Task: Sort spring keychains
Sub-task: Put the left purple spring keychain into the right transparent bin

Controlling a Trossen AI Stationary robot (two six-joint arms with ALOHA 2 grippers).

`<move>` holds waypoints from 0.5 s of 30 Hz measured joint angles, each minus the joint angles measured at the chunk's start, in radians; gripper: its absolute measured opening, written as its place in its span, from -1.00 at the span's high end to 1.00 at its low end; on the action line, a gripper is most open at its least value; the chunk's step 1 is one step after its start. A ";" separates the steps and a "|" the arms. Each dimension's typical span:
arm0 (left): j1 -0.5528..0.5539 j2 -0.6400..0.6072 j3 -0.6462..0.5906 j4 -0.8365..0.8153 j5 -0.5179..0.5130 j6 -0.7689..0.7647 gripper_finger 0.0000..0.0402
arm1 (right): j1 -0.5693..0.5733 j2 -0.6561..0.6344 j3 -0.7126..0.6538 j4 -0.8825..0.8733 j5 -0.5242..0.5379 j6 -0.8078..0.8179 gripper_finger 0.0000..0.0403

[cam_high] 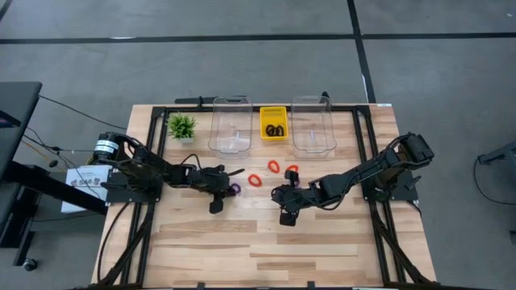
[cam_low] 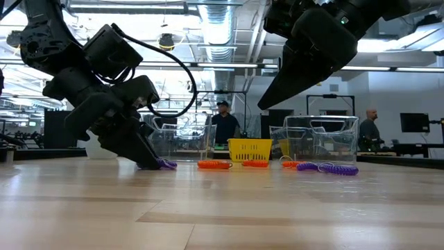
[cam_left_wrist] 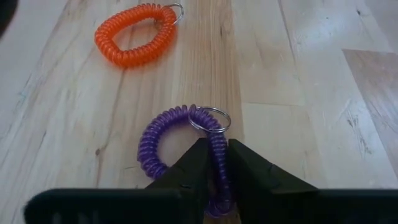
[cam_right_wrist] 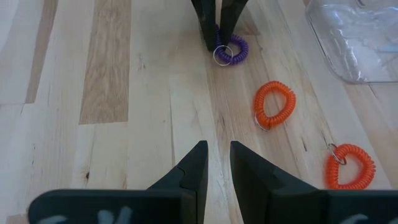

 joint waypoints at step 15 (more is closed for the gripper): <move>-0.038 -0.152 -0.006 -0.038 0.120 0.000 0.78 | 0.000 0.000 0.000 0.000 0.000 0.000 0.71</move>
